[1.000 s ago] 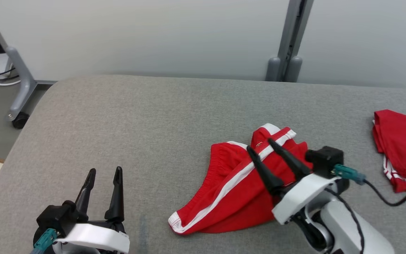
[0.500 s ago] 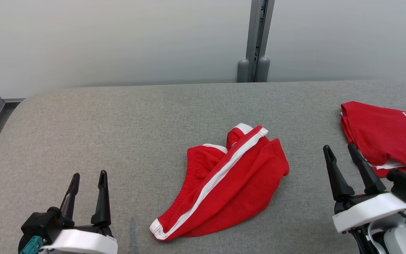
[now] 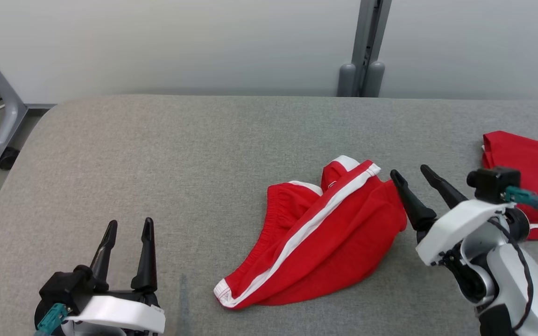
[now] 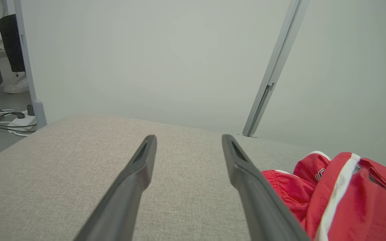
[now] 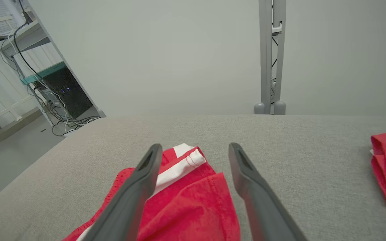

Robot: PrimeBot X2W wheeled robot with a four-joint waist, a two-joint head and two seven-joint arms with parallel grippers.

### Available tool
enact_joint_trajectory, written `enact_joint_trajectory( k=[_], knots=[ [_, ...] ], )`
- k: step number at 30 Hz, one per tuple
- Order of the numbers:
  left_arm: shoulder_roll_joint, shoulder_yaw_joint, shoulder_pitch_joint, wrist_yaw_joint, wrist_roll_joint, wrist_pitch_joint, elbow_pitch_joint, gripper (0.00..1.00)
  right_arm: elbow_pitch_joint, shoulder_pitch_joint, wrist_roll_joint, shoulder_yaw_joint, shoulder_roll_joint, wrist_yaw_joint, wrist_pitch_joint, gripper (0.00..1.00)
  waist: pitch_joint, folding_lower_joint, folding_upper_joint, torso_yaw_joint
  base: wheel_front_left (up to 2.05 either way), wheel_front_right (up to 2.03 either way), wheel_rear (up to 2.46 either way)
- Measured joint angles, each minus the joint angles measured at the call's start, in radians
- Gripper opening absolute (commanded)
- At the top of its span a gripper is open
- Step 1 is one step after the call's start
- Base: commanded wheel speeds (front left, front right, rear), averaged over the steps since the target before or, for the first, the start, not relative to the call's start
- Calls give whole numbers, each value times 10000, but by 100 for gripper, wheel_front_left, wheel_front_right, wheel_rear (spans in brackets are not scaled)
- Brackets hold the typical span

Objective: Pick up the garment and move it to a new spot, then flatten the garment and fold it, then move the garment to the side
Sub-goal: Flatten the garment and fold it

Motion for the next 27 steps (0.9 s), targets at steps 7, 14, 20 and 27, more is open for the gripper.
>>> enact_joint_trajectory(
  k=[7,14,20,27],
  knots=[
    [-23,-146,-218,12,-61,0,73,100,2031,-1708,752,439,-222,0,1521,100,380,0,0,552,0,0,0],
    [-31,-242,-398,27,-159,0,150,100,3590,-2661,1204,711,-161,0,2393,100,698,0,0,1144,0,0,0],
    [-38,-230,-401,71,-199,0,142,100,3793,-2847,1336,918,-180,0,2263,0,764,0,0,1300,0,0,0],
    [-42,-148,-297,136,-174,0,159,100,3143,-2405,1672,800,-366,0,1685,0,391,0,0,1031,0,0,0]
  ],
)
